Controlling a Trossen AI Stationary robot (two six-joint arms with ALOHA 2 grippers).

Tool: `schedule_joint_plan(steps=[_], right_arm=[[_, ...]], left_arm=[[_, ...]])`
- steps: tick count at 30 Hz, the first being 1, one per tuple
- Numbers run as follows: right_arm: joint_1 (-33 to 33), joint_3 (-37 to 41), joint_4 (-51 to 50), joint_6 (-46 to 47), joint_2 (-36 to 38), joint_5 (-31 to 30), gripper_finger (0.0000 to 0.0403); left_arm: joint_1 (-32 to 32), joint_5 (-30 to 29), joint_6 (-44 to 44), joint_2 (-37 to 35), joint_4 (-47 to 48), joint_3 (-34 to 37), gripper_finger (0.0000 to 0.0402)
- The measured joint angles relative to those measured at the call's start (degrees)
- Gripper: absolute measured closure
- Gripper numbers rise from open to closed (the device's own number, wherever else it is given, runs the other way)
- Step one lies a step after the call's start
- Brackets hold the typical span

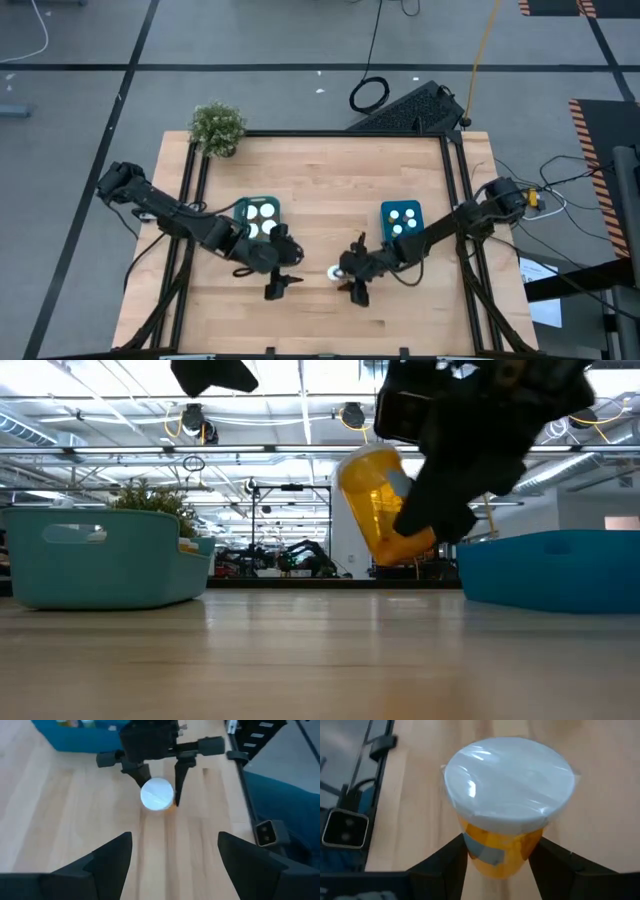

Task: Pick and place medicine bottles into bin by pill shape (circle, oval)
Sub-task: Put the big orange capsule bottle into the green bin

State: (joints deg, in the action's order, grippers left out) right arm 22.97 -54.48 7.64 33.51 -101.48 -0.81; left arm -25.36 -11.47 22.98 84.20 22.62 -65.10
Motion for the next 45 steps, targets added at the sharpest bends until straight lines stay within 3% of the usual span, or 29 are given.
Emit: schedule_joint_plan(steps=[6, 10, 16, 19, 23, 32, 38, 45], right_arm=[[-4.5, -0.1, -1.8, -0.6, 2.5, 2.7, 0.022], [-6.3, -0.9, -4.3, -2.3, 2.6, 3.5, 0.022], [-6.9, -2.5, -7.4, -3.8, 2.3, 3.3, 0.022], [-6.8, -2.6, -7.1, -4.1, 2.3, 2.3, 0.022], [-6.8, -2.7, -7.0, -4.2, 2.3, 2.2, 0.022], [-6.9, -2.7, -6.3, -4.4, 2.3, 2.0, 0.022], [-6.9, -2.7, -7.2, -4.4, 2.3, 1.0, 0.022], [-6.9, -2.7, -9.3, -3.8, 2.3, 1.1, 0.022]], left_arm=[[4.7, 1.6, -1.5, 0.0, 0.7, 0.0, 0.0103], [8.6, 5.7, -0.7, 1.2, 0.3, 0.0, 0.0103], [11.6, 2.0, -2.9, 2.1, 2.7, 0.0, 0.0103], [12.2, 4.8, -3.0, 2.1, -0.3, 0.0, 0.0103], [14.2, 14.8, -3.4, 4.0, -5.7, -0.1, 0.0103], [16.3, 17.3, -4.4, 6.9, -6.8, 0.0, 0.0102], [15.3, 15.9, -4.2, 9.5, -6.7, 0.2, 0.0065], [14.9, 15.4, -4.3, 12.8, -13.7, -0.2, 0.0013]])
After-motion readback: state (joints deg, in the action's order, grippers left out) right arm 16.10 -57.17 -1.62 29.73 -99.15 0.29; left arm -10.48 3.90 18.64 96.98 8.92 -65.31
